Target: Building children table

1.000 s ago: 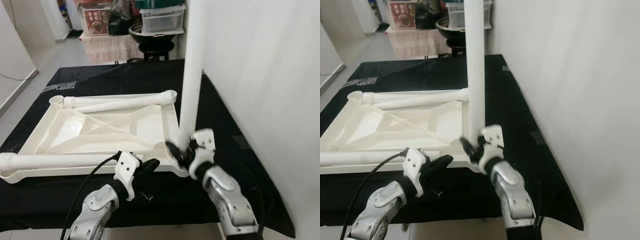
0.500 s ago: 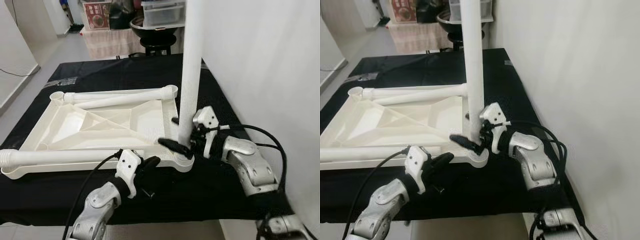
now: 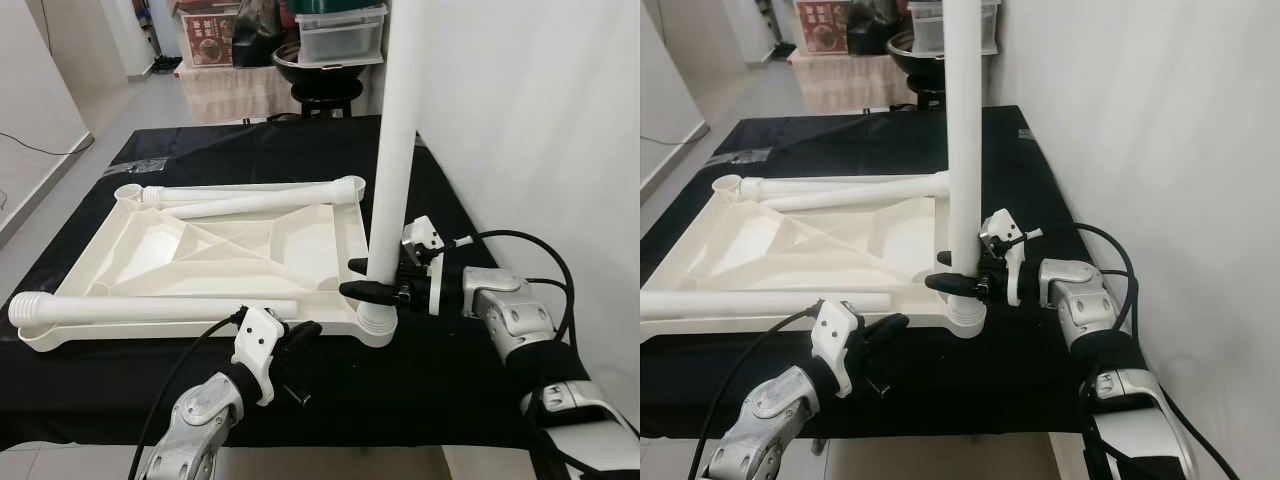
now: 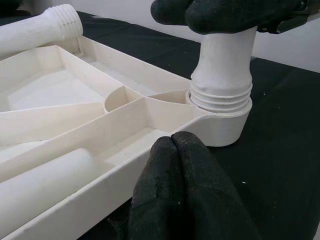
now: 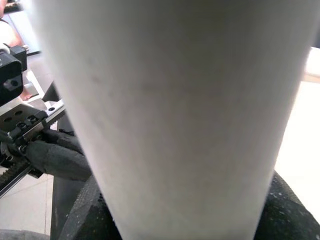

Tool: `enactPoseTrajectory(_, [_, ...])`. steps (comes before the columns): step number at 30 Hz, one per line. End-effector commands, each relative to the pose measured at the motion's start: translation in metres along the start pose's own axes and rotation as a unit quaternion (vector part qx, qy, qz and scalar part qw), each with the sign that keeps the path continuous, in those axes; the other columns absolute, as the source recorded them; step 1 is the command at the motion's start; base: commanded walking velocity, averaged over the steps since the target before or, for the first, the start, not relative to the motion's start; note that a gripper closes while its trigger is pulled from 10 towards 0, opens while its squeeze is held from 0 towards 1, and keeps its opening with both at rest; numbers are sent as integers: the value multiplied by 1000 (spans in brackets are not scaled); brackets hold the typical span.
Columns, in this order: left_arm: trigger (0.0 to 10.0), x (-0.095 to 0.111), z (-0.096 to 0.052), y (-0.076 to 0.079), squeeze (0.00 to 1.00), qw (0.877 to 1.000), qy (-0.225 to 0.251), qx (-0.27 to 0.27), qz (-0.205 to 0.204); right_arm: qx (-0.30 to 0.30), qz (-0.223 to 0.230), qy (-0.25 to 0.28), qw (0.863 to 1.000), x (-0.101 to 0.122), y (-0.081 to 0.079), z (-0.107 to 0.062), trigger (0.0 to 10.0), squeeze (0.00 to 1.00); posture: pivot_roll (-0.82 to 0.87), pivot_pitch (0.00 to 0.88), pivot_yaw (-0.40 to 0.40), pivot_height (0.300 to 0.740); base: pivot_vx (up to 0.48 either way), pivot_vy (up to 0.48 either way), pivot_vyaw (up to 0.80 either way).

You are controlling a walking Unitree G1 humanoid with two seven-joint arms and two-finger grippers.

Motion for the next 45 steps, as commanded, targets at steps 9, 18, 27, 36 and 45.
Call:
enactPoseTrajectory(9, [10000,2,-7,1,0,1000,-2,0,16,-250,34,-59,966,-52,-13,-6,0,0,-92,111,13,740,0,0,0])
enactPoseTrajectory(18, [10000,2,-8,-2,0,1000,-5,-7,13,-383,82,-54,918,-66,-55,21,0,0,-103,115,31,740,0,0,0])
enactPoseTrajectory(27, [10000,3,-8,-3,0,1000,-4,3,11,-385,72,-37,919,-53,-46,28,10000,0,-95,113,35,740,0,0,0])
enactPoseTrajectory(36, [10000,1,-5,-3,0,1000,-6,-3,10,-290,25,42,956,-4,-28,31,10000,0,-92,99,32,740,0,0,0])
enactPoseTrajectory(45, [10000,1,-4,-2,0,1000,-5,0,10,-163,-50,32,985,17,-9,30,10000,0,-84,92,26,740,0,0,0])
Point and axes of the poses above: a point about 5 cm out from each wrist's last joint towards the gripper, its own z axis pointing out of the wrist towards the gripper, its own x axis along the axis of the wrist's last joint, y = z × x, the point moved 2 cm from there along z, pointing out of the wrist towards the gripper, and after that the axes turned 4 degrees about -z, right-handed, at the moved point
